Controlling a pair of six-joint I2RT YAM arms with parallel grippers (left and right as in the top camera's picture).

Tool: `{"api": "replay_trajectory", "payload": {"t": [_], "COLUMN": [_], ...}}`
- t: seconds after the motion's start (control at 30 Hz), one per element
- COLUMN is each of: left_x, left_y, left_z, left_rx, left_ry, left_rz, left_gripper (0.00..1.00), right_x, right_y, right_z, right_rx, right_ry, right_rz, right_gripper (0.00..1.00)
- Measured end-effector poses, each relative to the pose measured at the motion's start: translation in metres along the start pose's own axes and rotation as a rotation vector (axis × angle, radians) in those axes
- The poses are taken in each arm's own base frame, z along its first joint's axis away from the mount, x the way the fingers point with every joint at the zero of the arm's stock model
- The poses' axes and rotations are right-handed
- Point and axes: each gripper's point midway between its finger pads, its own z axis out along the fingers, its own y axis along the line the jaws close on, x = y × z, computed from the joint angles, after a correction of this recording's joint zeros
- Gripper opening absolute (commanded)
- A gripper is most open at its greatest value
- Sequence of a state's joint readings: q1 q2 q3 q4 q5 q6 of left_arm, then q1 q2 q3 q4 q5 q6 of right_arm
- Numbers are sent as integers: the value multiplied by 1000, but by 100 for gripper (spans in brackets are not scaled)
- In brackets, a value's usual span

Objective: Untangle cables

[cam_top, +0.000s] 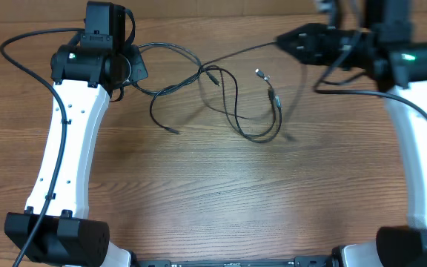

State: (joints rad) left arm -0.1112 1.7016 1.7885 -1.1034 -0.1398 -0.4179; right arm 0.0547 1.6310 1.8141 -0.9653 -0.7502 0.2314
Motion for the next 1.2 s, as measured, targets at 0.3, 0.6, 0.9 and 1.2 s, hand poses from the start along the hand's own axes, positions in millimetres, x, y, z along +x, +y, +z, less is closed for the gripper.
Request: {"api": "replay_trajectory", "payload": {"t": [0.3, 0.6, 0.9, 1.2], "left_x": [0, 5, 5, 8], "left_y": [3, 4, 9, 14], "left_z": [0, 0, 0, -1], "left_rx": [-15, -15, -44, -70], "left_ry": [-1, 22, 21, 31], "left_rz": [56, 109, 147, 173], "left_gripper": [4, 6, 9, 9], "right_x": [20, 34, 41, 69], "right_y": [-108, -175, -229, -285], "right_z": [-52, -111, -191, -222], "right_rx": [455, 969, 1058, 1001], "right_ry": [-22, -125, -215, -171], "right_rz": [336, 457, 619, 767], "right_gripper": [4, 4, 4, 11]}}
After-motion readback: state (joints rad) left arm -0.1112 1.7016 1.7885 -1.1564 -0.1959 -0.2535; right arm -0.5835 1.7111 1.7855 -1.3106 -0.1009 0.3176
